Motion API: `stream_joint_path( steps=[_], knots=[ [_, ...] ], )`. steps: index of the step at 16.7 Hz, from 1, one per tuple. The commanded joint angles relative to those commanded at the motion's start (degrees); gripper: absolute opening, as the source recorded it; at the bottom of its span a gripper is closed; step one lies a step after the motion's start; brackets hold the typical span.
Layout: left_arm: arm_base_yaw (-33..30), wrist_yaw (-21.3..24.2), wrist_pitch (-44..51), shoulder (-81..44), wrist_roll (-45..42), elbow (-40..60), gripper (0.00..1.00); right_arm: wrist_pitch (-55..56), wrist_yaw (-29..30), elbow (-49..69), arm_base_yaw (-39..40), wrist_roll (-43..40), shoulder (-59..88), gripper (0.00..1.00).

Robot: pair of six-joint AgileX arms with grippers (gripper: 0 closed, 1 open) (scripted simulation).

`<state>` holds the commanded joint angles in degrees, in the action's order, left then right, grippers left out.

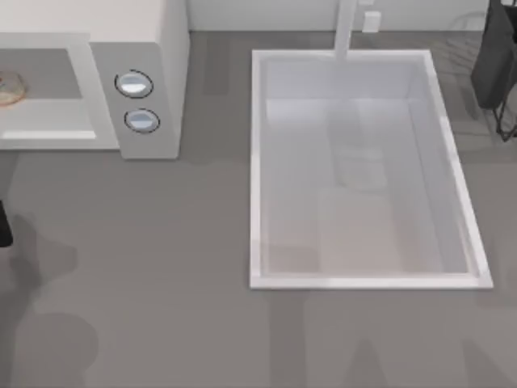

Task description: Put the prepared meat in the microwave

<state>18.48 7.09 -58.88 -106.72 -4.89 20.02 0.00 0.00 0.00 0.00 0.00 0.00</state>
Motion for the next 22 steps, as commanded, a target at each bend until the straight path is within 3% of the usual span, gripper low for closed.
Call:
stream_joint_path(
  steps=[8, 22],
  knots=[
    [-0.3, 0.0, 4.8, 6.1, 0.1, 3.5, 1.00, 0.0, 0.0, 0.0, 0.0, 0.0, 0.0, 1.00],
    [-0.3, -0.4, 34.5, 26.9, 0.2, 8.3, 1.00, 0.0, 0.0, 0.0, 0.0, 0.0, 0.0, 1.00]
  ],
)
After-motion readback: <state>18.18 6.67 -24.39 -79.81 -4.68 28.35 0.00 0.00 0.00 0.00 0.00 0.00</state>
